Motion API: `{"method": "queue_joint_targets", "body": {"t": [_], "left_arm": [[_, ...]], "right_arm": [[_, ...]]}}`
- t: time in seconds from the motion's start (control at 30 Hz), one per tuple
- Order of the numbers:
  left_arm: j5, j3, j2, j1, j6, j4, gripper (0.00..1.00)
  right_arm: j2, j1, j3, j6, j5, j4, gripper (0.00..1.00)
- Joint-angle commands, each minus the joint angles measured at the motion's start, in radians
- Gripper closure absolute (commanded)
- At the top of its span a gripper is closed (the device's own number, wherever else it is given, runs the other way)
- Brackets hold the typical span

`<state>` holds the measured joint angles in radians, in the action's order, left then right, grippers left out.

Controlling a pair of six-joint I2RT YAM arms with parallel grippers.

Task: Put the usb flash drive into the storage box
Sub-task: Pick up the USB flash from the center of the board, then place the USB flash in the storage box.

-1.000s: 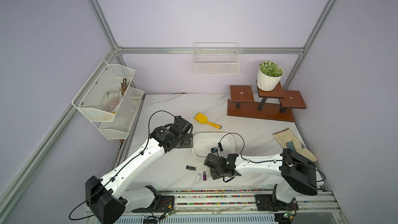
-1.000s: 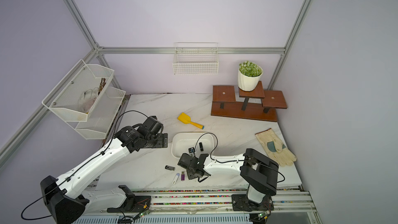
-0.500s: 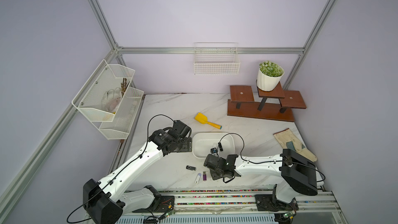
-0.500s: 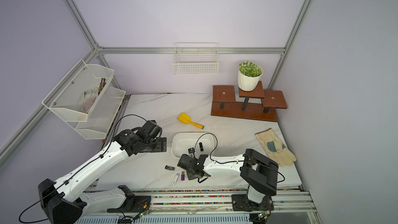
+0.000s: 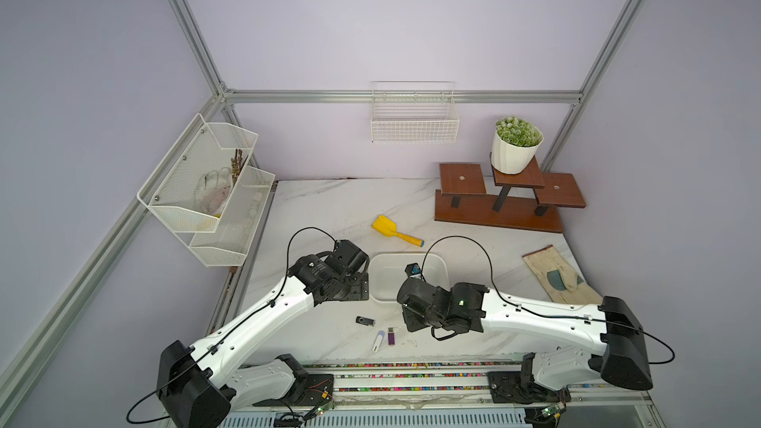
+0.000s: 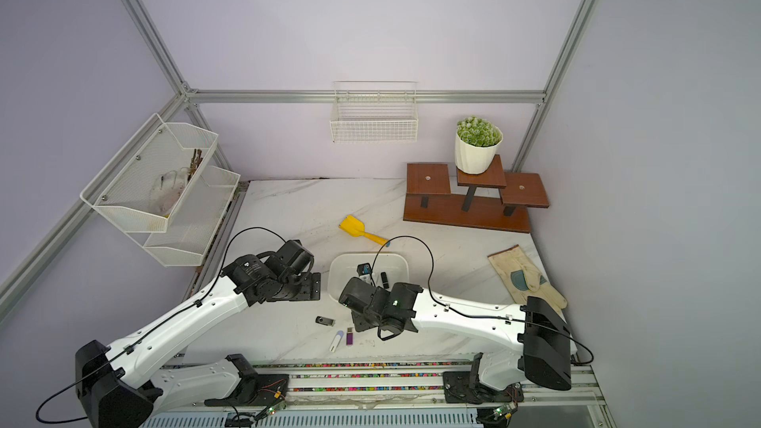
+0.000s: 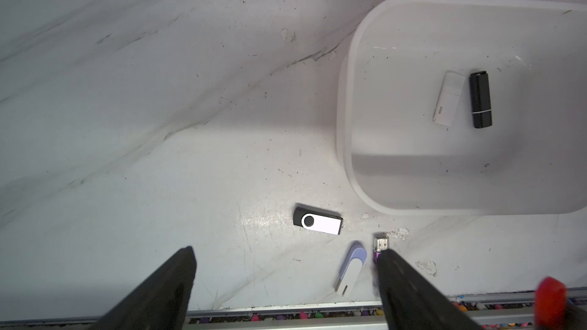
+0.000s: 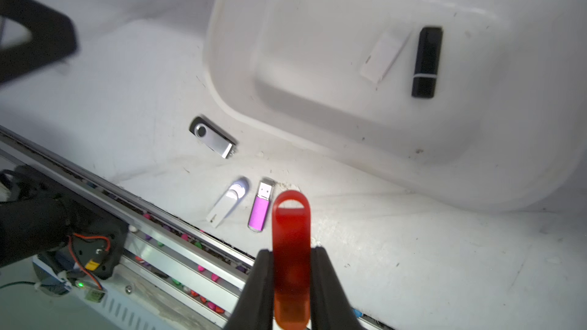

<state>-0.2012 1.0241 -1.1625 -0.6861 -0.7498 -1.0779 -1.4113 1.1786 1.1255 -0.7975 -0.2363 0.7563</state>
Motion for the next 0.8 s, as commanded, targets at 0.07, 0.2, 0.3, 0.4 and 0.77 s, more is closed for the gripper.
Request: {"method": "queue_joint_targets", "body": {"t": [0.07,0.2,0.3,0.4,0.77], "left_arm": [[0.025,-0.041,0.041,-0.051,-0.069,0.027,0.09],[0.028,-0.065,0.031,-0.103,-0.111,0.035,0.09],[0.029,-0.083,0.030,-0.125,-0.135,0.042,0.09],[0.027,-0.096,0.041,-0.129,-0.143,0.046,0.09],[0.039,-0.094,0.019,-0.135,-0.137,0.049,0.09]], "right_arm": [[-0.048,-0.090,0.083,0.103,-0.068,0.038,1.00],[-0.149,-0.166,0.135,0.192,-0.028,0.003,1.00],[-0.237,-0.208,0.169,0.239,-0.011,-0.020,1.00],[-0.298,-0.236,0.184,0.261,-0.007,-0.062,1.00],[-0.451,-0.267,0.190,0.249,0.036,-0.189,1.00]]}}
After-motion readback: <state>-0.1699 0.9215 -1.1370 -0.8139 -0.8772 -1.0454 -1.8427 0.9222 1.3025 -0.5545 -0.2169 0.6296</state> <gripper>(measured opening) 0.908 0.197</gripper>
